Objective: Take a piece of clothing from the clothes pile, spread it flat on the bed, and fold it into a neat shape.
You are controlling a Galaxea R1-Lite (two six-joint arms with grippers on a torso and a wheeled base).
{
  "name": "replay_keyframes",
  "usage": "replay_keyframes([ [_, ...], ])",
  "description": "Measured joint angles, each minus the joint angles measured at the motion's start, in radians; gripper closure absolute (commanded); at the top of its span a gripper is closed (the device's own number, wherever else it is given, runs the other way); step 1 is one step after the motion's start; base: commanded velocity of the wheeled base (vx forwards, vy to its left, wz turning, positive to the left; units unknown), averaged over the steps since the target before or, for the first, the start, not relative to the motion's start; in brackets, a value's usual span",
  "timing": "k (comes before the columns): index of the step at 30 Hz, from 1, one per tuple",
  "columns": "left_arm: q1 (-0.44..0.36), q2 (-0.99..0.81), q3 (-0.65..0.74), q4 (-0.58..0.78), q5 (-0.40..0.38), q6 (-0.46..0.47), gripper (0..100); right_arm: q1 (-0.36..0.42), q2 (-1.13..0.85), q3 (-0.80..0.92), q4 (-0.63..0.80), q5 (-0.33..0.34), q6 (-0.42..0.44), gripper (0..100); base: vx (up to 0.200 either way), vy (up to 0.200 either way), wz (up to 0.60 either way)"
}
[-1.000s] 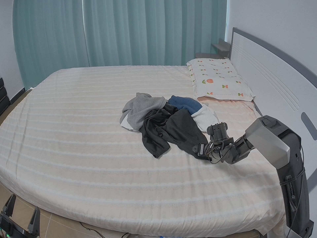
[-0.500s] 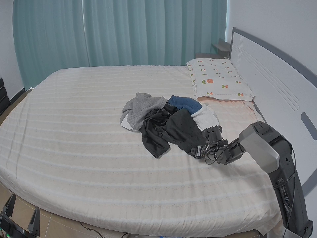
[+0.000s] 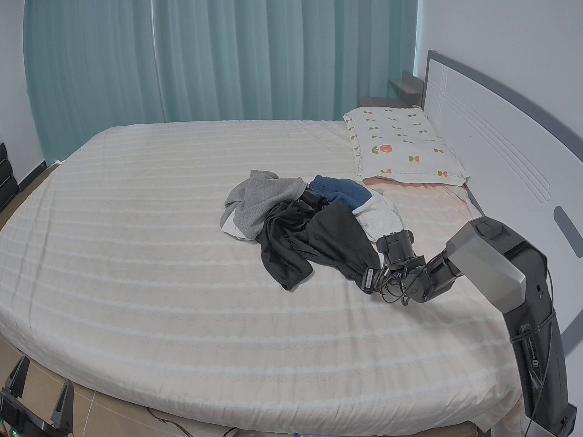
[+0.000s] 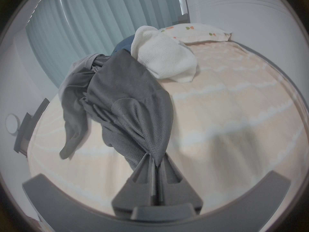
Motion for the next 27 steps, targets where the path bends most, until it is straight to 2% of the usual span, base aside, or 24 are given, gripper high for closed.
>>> replay_keyframes([
  [7,0.000,0.000,0.000,0.000,0.000,0.000,0,-0.002,-0.139,0.236,-0.057,0.141,0.096,100,0.000,0.000,0.00],
  [13,0.000,0.000,0.000,0.000,0.000,0.000,0,0.001,-0.280,0.520,-0.271,0.243,0.145,100,0.000,0.000,0.00],
  [21,0.000,0.000,0.000,0.000,-0.001,0.002,0,0.035,-0.511,0.890,-0.614,0.303,0.201,100,0.000,0.000,0.00],
  [27,0.000,0.000,0.000,-0.001,-0.005,0.003,0,0.079,-0.733,1.057,-0.746,0.316,0.227,100,0.000,0.000,0.00],
])
